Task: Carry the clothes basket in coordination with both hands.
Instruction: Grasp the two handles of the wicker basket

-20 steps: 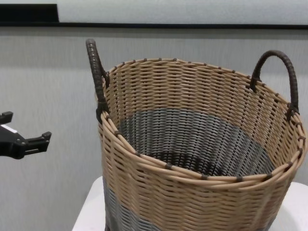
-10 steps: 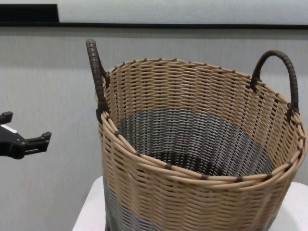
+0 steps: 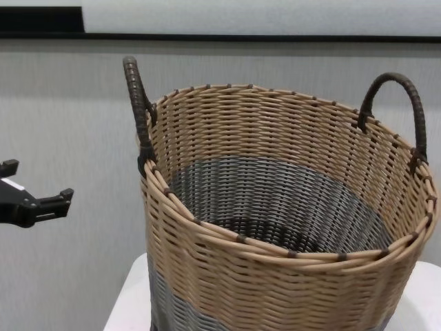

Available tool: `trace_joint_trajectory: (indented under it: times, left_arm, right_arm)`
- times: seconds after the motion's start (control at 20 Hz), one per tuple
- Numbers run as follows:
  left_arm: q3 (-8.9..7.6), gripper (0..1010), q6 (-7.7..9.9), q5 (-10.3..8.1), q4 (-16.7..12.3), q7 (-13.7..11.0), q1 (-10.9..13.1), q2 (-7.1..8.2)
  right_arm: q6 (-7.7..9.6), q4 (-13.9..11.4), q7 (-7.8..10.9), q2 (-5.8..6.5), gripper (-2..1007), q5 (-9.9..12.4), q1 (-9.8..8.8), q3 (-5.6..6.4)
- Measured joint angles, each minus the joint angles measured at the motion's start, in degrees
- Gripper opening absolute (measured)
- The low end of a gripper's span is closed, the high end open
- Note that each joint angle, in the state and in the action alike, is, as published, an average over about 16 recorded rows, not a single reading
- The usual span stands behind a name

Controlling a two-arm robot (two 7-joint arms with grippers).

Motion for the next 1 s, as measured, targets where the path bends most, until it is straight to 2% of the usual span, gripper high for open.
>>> trace_joint_trajectory:
  times: [0.2,0.35,0.55,0.8,1.0]
  left_arm:
    - [0.0,1000,0.0,0.0,0.0,0.0,0.0,0.0]
    - [0.0,1000,0.0,0.0,0.0,0.0,0.0,0.0]
    - [0.0,1000,0.0,0.0,0.0,0.0,0.0,0.0]
    - [0.0,1000,0.0,0.0,0.0,0.0,0.0,0.0]
    - [0.0,1000,0.0,0.0,0.0,0.0,0.0,0.0]
  right_arm:
    - [1.15,-2.31,3.38,-1.33,1001,5.38,-0.94,2.71]
    - [1.48,-2.86,5.28,-2.96,1001,7.99,-0.38,3.16]
    - [1.65,-2.21,6.61,-5.05,1001,8.3,1.8,1.63]
    - [1.82,-0.47,7.29,-7.14,1001,6.61,5.18,-0.91]
    - [2.33,1.31,7.71,-8.51,1001,5.39,7.65,-2.29]
